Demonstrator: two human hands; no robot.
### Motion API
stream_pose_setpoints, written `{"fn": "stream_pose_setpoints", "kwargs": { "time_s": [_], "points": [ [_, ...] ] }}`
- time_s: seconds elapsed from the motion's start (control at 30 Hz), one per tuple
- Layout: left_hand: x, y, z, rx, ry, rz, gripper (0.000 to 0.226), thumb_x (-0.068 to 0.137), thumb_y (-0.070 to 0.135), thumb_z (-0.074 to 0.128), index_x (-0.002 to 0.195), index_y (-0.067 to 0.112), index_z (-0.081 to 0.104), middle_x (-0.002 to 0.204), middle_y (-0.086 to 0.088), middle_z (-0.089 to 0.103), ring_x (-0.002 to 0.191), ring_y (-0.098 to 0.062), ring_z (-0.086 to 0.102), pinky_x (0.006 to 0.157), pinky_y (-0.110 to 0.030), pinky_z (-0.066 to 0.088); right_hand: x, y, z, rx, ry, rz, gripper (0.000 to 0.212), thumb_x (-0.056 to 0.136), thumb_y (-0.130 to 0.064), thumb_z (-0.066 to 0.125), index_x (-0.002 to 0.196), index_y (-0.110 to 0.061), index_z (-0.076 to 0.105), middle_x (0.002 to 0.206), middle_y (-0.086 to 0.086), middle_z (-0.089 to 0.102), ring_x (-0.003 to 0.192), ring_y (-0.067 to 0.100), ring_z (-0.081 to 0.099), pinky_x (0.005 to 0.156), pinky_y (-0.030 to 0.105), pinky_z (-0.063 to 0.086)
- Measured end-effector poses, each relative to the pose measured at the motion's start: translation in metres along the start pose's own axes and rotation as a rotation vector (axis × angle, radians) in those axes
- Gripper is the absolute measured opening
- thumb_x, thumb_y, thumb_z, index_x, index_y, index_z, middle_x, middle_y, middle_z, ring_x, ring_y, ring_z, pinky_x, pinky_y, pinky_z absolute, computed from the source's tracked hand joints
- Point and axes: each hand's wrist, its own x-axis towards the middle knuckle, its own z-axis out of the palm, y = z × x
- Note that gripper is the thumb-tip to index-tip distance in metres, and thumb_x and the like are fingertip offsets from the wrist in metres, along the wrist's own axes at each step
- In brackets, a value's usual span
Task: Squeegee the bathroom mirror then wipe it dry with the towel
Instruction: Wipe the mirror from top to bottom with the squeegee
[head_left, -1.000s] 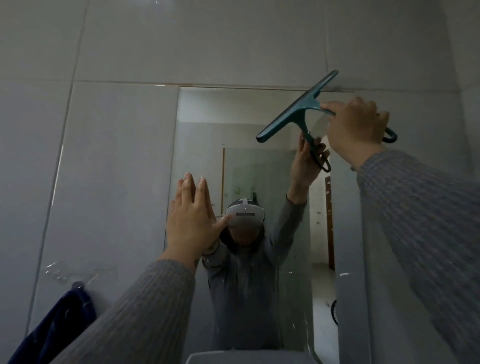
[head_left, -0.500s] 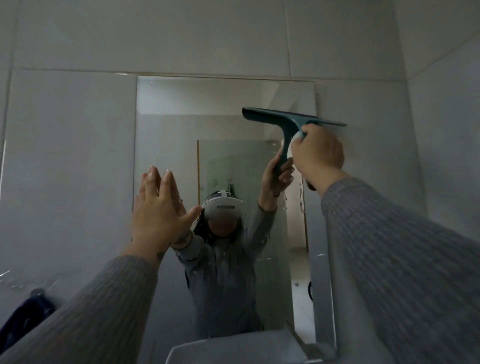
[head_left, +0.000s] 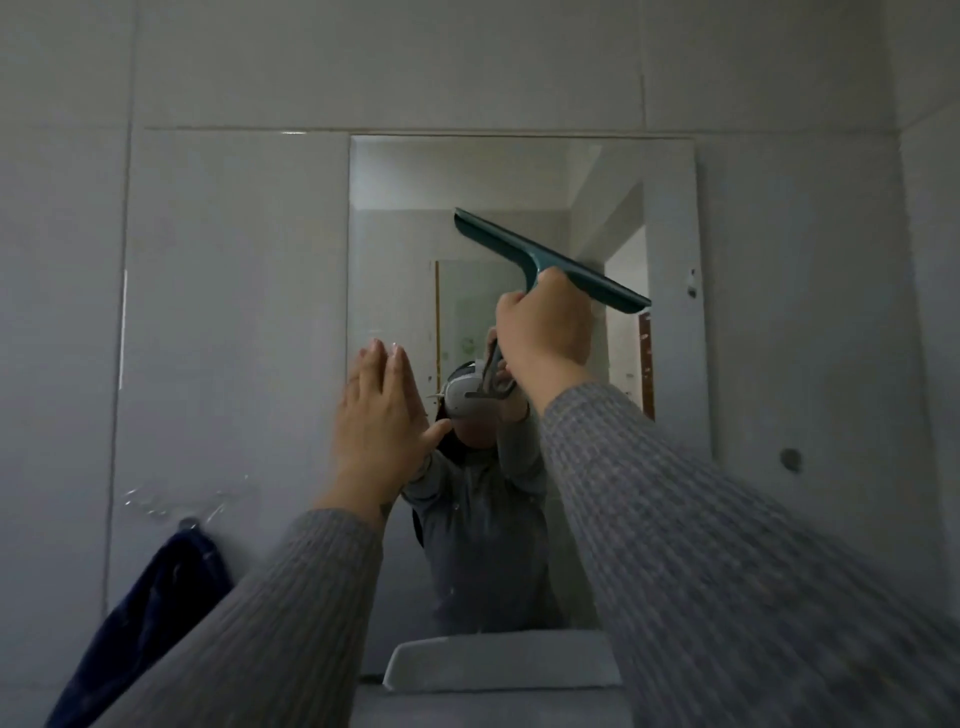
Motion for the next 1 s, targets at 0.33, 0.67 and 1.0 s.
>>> {"fn": "stream_pose_setpoints", "kwargs": {
  "time_s": [0.33,0.67,1.0],
  "points": [
    [-0.003,-0.010,0.005,-0.043,-0.053,0.063,0.100,0.081,0.054,0.058,0.151,0.009,0.002,0.159,-0.010,-0.006,0.146,-0.024,-0.006,0.119,-0.040,0.006,-0.043,-0.033,0.035,-0.147,-0.147,-0.250,0.022,0.098,-0.016,0.045,0.112,-0.005,0.058,0.082,0.001,0.055,0.053,0.006,0.039,0.042,0.014,0.020],
    [-0.023,-0.011,0.006,-0.060,0.101,0.035,0.095,0.081,0.050,0.064,0.148,0.007,0.013,0.158,-0.010,0.011,0.145,-0.025,0.010,0.118,-0.038,0.014,-0.023,-0.007,0.006,-0.453,-0.249,-0.496,0.025,0.096,-0.017,0.050,0.119,-0.014,0.060,0.082,0.004,0.061,0.068,0.019,0.050,0.059,0.028,0.038],
    [-0.009,-0.013,-0.008,0.025,0.021,0.082,0.096,0.079,0.063,0.058,0.148,0.013,0.013,0.158,-0.009,0.009,0.145,-0.026,0.007,0.118,-0.044,0.011,-0.021,0.018,-0.042,-0.616,-0.327,-0.453,0.033,0.099,-0.025,0.044,0.131,-0.026,0.053,0.096,0.008,0.052,0.074,0.021,0.043,0.054,0.025,0.025]
  ]
}}
